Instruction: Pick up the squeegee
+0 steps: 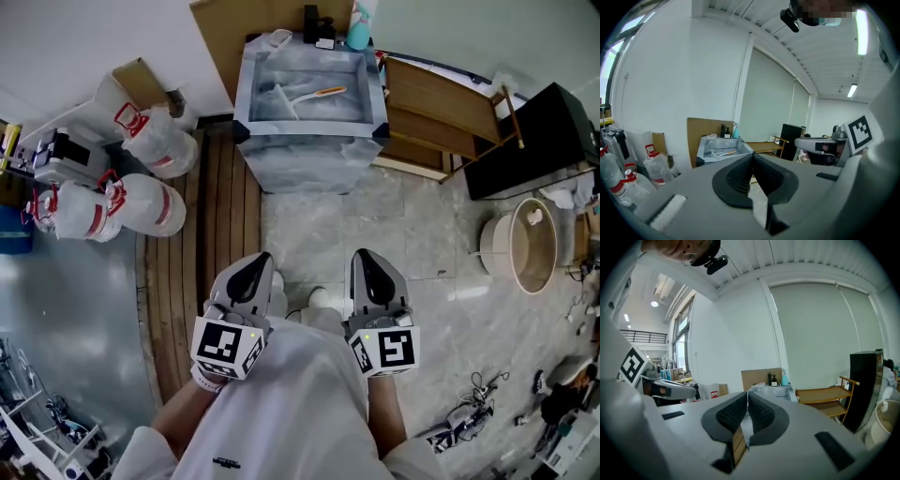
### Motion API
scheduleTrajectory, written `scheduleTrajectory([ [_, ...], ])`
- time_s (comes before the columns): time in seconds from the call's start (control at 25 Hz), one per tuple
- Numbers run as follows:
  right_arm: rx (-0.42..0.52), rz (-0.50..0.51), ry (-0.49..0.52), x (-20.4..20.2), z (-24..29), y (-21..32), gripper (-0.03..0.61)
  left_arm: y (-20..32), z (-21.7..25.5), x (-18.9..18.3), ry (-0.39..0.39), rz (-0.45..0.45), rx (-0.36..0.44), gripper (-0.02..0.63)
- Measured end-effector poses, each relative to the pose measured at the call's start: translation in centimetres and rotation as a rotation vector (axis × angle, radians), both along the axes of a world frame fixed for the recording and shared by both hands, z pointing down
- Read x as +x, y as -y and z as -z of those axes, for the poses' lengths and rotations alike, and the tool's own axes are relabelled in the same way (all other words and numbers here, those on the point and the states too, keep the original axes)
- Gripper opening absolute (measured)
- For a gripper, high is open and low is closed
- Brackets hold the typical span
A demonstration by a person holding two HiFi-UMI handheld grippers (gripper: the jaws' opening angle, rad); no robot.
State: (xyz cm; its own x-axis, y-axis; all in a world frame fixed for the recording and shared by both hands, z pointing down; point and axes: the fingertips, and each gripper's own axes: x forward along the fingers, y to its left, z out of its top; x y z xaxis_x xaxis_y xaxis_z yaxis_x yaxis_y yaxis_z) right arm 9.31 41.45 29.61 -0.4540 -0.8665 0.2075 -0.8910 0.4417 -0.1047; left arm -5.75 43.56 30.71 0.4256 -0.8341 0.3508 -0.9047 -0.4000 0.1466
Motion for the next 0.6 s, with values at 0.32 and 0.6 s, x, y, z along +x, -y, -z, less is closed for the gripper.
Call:
scheduleTrajectory([
  [0.32, -0.001, -0.052, -0.013, -3.0, 0.1, 2.4, 0.006, 2.3, 0.0, -4.9, 0.003, -0.022, 0.011, 0.005],
  [0.6, -0.026, -0.049, -0.035, -8.1, -0.2, 5.4, 0.006, 5.1, -1.0, -9.6, -0.042, -0.035, -0.013, 0.005],
])
